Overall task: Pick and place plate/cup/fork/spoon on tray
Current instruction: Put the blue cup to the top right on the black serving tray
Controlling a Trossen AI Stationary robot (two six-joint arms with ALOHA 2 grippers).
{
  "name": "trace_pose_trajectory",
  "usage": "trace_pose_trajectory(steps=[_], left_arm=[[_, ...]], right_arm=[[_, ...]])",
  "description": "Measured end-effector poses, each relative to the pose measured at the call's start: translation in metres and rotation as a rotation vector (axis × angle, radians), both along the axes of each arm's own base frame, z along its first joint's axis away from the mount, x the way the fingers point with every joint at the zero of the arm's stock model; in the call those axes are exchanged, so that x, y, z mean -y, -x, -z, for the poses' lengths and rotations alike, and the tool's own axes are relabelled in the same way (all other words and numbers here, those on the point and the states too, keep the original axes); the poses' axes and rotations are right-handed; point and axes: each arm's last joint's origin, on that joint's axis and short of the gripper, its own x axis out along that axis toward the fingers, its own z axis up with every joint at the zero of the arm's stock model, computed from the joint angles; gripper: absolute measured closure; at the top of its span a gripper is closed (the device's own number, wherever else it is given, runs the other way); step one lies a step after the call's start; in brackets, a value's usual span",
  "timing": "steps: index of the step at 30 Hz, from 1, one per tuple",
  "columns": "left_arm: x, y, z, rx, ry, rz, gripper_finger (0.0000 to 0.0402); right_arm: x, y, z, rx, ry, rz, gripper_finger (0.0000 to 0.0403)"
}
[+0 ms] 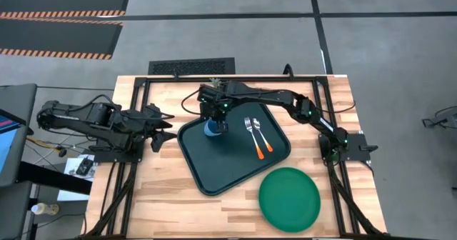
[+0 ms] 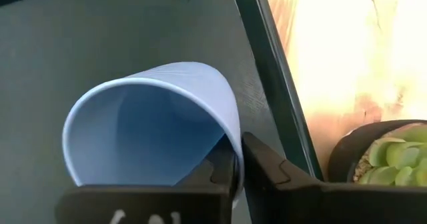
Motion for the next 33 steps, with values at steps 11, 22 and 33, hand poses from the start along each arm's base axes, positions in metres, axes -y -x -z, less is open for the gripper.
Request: trace_pose_trajectory(steps=[11,22,33], left_arm=[[0.0,0.0,0.0,0.001,-0.006,-0.007,0.0162],[0.0,0.0,0.0,0.001,-0.006,-0.007,0.0162],[0.0,0.0,0.0,0.001,-0.006,-0.007,0.0162]], right_arm=[[0.002,-0.001,-0.001,0.018,0.015,-0.021,0.033],[0.005,-0.01,-0.006,0.123,0.04,-0.019,0.0295],[0.01,-0.011,-0.017,0.171,0.063,-0.003,0.0294]])
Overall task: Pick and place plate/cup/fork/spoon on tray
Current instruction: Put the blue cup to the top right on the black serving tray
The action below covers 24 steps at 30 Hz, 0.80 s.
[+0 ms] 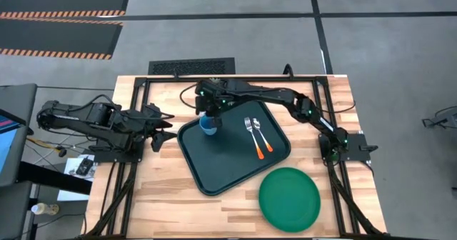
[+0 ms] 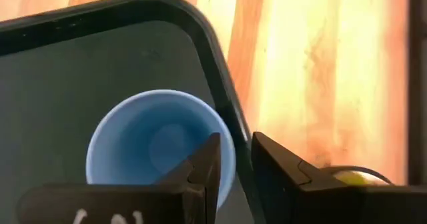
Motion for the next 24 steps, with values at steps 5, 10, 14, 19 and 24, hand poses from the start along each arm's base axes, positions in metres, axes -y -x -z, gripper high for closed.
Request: trace_pose_trajectory(steps=[5,10,14,19,24], left_arm=[[0.0,0.0,0.0,-0.001,0.0,0.0,0.0162],[0.0,0.0,0.0,-0.001,-0.006,0.002,0.0162],[0.0,0.0,0.0,-0.002,-0.028,0.001,0.0162],[-0.001,0.0,0.0,-0.008,-0.029,0.002,0.0162],[-0.001,0.001,0.001,-0.022,-0.038,0.011,0.0162]], right_arm=[[-0.007,0.024,-0.049,0.04,-0.002,0.007,0.0294],[-0.016,0.052,-0.075,-0.023,-0.142,0.134,0.0294],[-0.024,0.054,-0.065,-0.119,-0.24,0.207,0.0294],[-0.045,0.039,-0.014,-0.237,-0.251,0.194,0.0294],[-0.059,0.036,0.032,-0.258,-0.271,0.217,0.0294]])
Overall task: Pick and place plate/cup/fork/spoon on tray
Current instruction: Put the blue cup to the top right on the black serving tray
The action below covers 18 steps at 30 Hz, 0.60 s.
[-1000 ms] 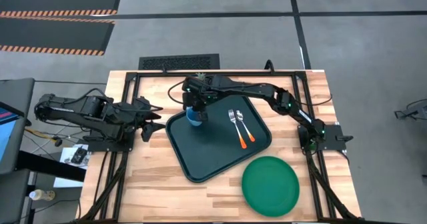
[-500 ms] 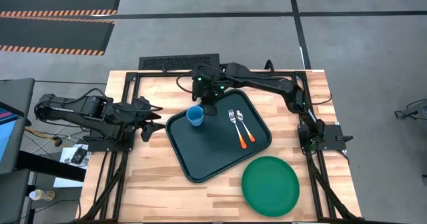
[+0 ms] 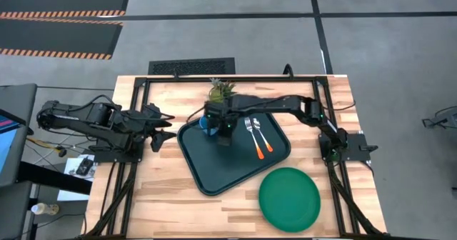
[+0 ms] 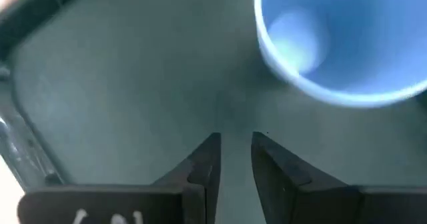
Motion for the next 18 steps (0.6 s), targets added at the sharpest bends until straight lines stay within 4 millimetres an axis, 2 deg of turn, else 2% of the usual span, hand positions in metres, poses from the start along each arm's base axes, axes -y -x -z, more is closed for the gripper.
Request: trace_pose_trajectory(steps=[3,8,18], left_arm=[[0.0,0.0,0.0,0.0,-0.004,0.0,0.0162],[0.0,0.0,0.0,0.0,-0.001,-0.002,0.0162],[0.0,0.0,0.0,0.004,0.003,-0.017,0.0162]], right_arm=[[0.001,-0.005,0.011,0.057,0.006,0.022,0.0294],[0.007,-0.008,0.017,0.103,0.058,0.047,0.0294],[0.02,-0.012,0.014,0.169,0.101,0.054,0.0294]])
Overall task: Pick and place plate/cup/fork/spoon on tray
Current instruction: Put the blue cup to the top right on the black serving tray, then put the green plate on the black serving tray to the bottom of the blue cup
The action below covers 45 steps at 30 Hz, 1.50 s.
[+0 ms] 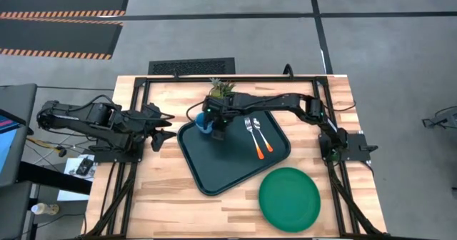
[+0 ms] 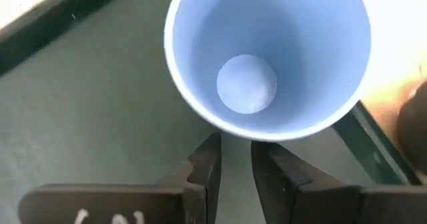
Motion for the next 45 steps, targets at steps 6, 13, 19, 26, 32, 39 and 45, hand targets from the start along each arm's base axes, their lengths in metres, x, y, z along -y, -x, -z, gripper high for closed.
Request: trace_pose_trajectory(steps=[6,13,19,26,32,39,45], left_arm=[[0.0,0.0,0.0,0.0,0.004,-0.001,0.0162],[0.0,0.0,0.0,0.001,0.004,-0.001,0.0162],[0.001,0.0,0.0,-0.002,0.006,0.008,0.0162],[0.003,0.0,0.0,-0.004,-0.012,0.04,0.0162],[0.004,0.0,0.0,-0.003,-0.012,0.051,0.0162],[0.004,0.0,0.0,0.005,-0.024,0.033,0.0162],[0.004,0.0,0.0,0.004,-0.026,0.031,0.0162]], right_arm=[[0.0,-0.002,-0.001,0.023,0.004,-0.002,0.0294],[-0.001,0.023,-0.022,-0.134,-0.027,0.005,0.0294],[-0.027,0.082,-0.063,-0.346,-0.091,0.032,0.0294],[-0.072,0.168,-0.038,-0.405,-0.175,0.23,0.0292],[-0.104,0.248,-0.016,-0.49,-0.236,0.476,0.0252],[-0.126,0.295,0.019,-0.446,-0.311,0.662,0.0184],[-0.134,0.305,0.044,-0.425,-0.341,0.685,0.0177]])
